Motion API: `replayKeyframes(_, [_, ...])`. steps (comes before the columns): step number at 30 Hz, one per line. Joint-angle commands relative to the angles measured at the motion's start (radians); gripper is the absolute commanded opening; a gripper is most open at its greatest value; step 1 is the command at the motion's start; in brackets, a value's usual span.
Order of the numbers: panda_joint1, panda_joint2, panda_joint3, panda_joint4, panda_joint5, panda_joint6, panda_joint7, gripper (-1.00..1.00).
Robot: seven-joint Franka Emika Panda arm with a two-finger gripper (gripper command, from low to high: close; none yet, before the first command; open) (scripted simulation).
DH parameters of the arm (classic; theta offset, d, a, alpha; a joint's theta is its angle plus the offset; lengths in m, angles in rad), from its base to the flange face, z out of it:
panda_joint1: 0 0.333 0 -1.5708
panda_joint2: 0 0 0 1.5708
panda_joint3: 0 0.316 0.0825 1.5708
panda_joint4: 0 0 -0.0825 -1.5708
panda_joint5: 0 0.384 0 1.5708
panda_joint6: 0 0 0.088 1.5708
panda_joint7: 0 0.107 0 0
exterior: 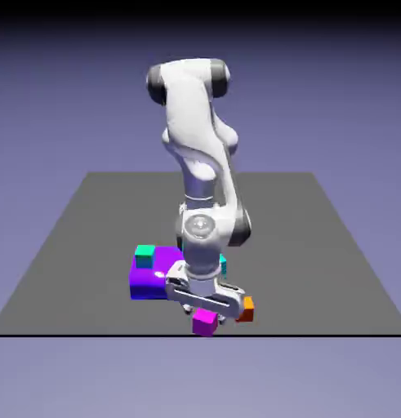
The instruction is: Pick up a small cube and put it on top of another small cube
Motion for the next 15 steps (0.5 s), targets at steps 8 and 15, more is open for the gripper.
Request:
replayKeyframes(8, [-0.036,-0.254,-0.021,-0.075,0.057,-0.175,-0.066,-1.0])
replayKeyframes(15, [-0.028,-0.507,-0.194,-0.235,0.079,-0.265,-0.156,-1.0])
